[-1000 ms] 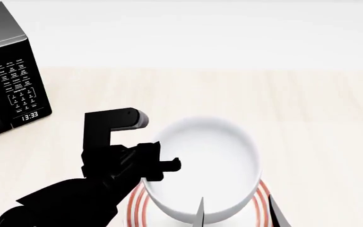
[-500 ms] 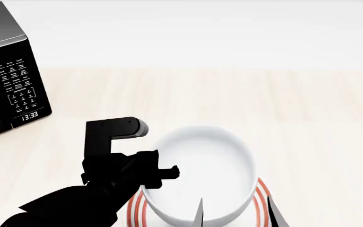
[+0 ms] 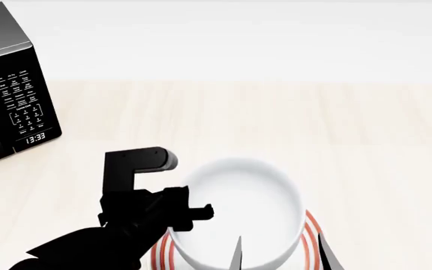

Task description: Pick up the white bowl and put it on the plate.

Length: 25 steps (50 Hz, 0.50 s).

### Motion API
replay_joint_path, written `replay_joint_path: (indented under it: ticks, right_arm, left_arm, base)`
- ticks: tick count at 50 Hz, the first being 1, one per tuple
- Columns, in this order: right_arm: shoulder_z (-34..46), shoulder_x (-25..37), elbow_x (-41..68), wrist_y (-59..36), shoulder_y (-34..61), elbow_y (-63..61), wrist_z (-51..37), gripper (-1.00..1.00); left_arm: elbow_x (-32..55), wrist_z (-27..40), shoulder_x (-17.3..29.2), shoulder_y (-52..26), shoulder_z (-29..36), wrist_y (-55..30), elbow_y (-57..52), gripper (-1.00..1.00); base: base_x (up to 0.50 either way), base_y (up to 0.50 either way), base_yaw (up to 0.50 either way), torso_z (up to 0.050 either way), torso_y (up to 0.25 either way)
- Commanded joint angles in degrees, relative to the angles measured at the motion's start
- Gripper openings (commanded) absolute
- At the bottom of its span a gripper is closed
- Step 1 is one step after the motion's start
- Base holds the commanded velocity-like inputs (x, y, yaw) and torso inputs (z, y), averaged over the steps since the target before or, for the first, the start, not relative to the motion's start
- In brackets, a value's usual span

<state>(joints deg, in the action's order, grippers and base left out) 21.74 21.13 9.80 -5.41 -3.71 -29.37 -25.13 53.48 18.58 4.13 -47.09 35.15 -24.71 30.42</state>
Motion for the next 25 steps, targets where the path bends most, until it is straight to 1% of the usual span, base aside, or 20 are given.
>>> replay_joint_path:
  ticks: [1,25]
  right_arm:
    - [-1.3,-1.1,-1.5,0.9,-0.2,0.3,1.2,1.0]
    - [-0.9,-0.8,-1.4,1.2,-0.2,0.5,0.9,1.0]
  left_arm:
    - [0.5,-1.4,-1.3,0.0,-1.1,0.6,0.0,-1.0]
    - [1.4,-2.5,-1.3,0.0,1.5,1.5,2.2,-1.0]
  base:
    - [0.0,0.0,0.0,0.0,0.01]
    - [0.0,0.0,0.0,0.0,0.0]
